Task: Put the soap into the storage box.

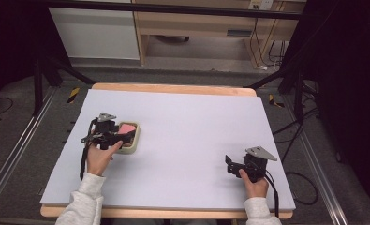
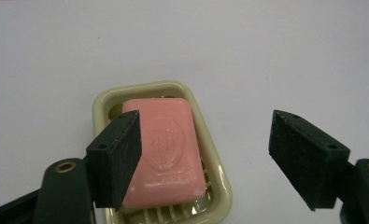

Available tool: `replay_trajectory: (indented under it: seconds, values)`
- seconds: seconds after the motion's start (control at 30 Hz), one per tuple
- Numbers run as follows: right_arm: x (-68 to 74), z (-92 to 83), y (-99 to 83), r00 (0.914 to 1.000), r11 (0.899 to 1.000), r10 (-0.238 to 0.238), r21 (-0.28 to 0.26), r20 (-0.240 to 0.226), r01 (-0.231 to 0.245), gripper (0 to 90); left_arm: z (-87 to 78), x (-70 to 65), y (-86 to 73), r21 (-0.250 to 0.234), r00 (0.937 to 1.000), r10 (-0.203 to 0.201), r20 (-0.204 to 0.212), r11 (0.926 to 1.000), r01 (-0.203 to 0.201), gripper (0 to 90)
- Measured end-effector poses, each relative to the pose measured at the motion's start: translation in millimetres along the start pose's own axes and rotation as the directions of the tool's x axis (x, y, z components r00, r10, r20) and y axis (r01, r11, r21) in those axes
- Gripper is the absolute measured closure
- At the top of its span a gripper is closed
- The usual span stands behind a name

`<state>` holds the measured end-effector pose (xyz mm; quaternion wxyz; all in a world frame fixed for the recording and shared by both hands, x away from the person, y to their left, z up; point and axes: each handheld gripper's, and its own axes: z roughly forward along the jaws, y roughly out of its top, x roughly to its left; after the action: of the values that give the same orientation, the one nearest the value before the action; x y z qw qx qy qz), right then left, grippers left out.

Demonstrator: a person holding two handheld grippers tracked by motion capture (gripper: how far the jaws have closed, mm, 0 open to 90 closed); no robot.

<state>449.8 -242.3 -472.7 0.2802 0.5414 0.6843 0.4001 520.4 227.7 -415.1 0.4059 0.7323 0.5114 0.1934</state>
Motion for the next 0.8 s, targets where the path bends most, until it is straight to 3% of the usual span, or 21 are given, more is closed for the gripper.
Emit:
replay_trajectory:
  seconds: [0.23,0.6,0.8]
  values:
    - [-1.8,-0.9,-0.4,1.0000,1.000,0.007,-0.004,0.004,-0.007,4.0,-13.1,2.0,-21.3,-0.035,0.9991,0.030,0.031,0.9990,-0.029,25.2]
    - [-6.5,-1.8,-1.4,0.9993,1.000,0.024,0.008,0.028,-0.025,4.0,-34.8,19.7,-55.2,-0.072,0.9993,0.038,-0.003,0.9967,-0.038,23.2]
    - [-9.8,-2.3,-1.9,0.9986,0.999,0.031,0.012,0.044,-0.031,4.0,-41.0,29.8,-72.7,-0.052,0.9995,0.020,-0.025,0.9984,-0.021,20.9]
